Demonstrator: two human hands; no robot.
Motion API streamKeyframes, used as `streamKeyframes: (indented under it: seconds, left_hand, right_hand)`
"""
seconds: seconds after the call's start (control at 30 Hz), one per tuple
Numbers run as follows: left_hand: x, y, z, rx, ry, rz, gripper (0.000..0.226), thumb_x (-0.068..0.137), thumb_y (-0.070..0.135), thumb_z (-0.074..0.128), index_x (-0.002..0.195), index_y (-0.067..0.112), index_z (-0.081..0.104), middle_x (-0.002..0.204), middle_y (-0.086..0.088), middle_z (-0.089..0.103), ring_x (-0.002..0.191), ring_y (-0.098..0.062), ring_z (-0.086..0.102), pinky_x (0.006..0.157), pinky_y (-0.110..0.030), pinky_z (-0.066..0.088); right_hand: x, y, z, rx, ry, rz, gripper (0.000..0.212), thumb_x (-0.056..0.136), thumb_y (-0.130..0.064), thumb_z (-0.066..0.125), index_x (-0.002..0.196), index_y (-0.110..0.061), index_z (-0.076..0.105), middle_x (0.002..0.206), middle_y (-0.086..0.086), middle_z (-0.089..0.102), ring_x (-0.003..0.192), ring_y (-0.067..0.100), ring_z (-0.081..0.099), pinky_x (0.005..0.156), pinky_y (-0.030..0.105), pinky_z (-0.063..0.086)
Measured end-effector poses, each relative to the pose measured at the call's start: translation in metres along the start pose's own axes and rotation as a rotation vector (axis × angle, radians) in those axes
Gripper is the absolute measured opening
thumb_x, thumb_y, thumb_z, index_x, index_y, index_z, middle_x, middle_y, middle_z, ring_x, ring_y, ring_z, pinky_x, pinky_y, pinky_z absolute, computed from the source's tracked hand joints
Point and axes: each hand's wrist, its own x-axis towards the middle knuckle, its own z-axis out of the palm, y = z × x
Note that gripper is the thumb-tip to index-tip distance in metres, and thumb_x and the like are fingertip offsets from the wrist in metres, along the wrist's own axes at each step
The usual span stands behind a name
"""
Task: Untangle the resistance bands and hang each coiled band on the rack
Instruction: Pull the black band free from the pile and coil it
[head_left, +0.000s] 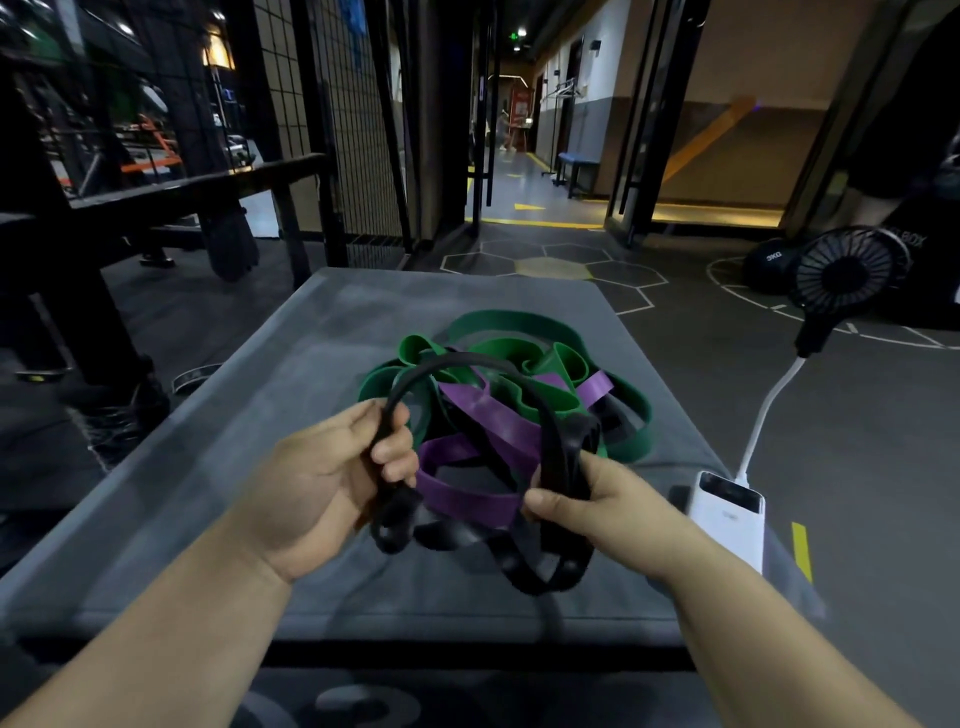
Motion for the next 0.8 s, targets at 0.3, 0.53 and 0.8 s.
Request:
streamKeyframes:
  seconds: [0.3, 0.53, 0.8]
  left_hand:
    - [0.003, -0.003, 0.011, 0.153, 0.178, 0.076, 0.022, 0.089, 0.032, 0.059, 0.087, 0.016, 0.045, 0.069, 0.003, 0.042, 0.05, -0.008, 0.03, 0.051, -0.022, 0.038]
    - [0.003, -0.007, 0.003, 0.569, 0.325, -0.04, 0.064, 0.065, 0.083, 0.053, 0.047, 0.022, 0.053, 0.055, 0.0, 0.045, 0.053, -0.015, 0.039, 0.058, -0.028, 0.034]
    - [0.006, -0.017, 0.011, 0.607, 0.339, -0.039, 0.05, 0.082, 0.059, 0.04, 0.056, 0.017, 0.05, 0.043, 0.007, 0.047, 0.037, -0.003, 0.038, 0.041, -0.012, 0.032]
  right_hand:
    - [-0.009, -0.01, 0.013, 0.382, -0.449, -0.106, 0.012, 0.082, -0.015, 0.069, 0.09, -0.014, 0.059, 0.062, 0.0, 0.054, 0.063, 0.021, 0.053, 0.067, 0.027, 0.044]
    - [-0.01, -0.012, 0.015, 0.578, -0.624, -0.19, 0.043, 0.086, -0.061, 0.062, 0.071, -0.021, 0.058, 0.061, -0.003, 0.06, 0.064, 0.02, 0.061, 0.071, 0.033, 0.046]
    - [-0.015, -0.02, 0.015, 0.691, -0.816, -0.302, 0.064, 0.096, -0.06, 0.043, 0.055, -0.011, 0.037, 0.052, 0.008, 0.036, 0.044, 0.017, 0.043, 0.062, 0.04, 0.027]
